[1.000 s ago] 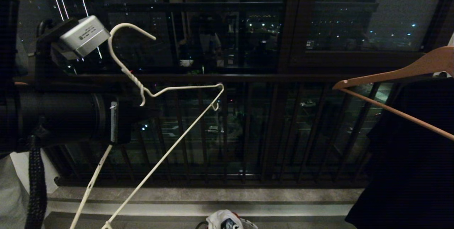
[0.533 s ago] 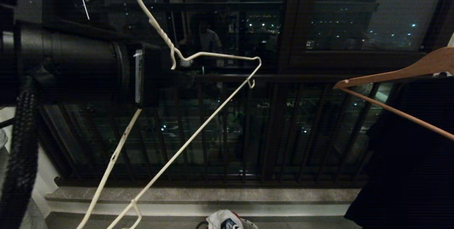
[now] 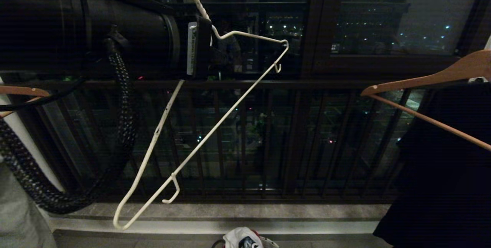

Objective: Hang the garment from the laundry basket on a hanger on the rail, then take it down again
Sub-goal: Hang the clothes rack on the clothesline

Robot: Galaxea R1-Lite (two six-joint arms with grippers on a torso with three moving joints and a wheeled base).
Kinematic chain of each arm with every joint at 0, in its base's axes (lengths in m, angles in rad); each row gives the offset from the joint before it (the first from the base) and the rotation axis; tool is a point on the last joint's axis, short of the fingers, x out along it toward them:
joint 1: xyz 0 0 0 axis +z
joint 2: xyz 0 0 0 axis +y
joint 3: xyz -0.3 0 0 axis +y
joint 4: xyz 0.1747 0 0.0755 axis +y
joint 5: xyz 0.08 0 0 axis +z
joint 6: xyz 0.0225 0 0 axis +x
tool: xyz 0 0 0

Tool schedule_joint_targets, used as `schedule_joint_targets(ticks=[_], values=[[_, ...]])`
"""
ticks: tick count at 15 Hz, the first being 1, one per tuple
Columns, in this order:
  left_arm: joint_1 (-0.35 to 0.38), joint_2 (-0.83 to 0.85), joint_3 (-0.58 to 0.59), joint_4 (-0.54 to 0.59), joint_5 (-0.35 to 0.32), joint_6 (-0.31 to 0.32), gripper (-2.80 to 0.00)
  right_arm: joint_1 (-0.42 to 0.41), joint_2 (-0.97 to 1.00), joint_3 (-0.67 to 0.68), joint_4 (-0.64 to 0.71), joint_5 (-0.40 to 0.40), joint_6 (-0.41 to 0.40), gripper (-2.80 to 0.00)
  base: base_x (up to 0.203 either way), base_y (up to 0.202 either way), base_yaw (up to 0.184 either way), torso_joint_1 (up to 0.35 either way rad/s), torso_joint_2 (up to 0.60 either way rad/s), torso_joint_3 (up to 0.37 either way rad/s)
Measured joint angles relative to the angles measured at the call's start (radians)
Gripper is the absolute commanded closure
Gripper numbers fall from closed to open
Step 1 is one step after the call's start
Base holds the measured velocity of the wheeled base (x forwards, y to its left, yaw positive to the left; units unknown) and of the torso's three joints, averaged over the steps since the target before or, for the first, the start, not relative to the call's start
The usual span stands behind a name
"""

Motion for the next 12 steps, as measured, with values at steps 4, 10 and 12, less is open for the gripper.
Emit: schedule_joint_targets(ticks=[4,10,12], values=[[0.0,0.048,-0.048,-0.002,0.001,0.006,0.0,0.0,0.0,0.0,0.0,0.0,0.0,0.0,0.0,0.0,0.0,0.0,0.0,0.0],[0.0,0.095,-0.091,-0.004,0.002,0.022,0.0,0.0,0.0,0.0,0.0,0.0,0.0,0.0,0.0,0.0,0.0,0.0,0.0,0.0],[0.002,0.106,-0.11,-0.002,0.004,0.026,0.0,0.0,0.0,0.0,0.0,0.0,0.0,0.0,0.0,0.0,0.0,0.0,0.0,0.0]])
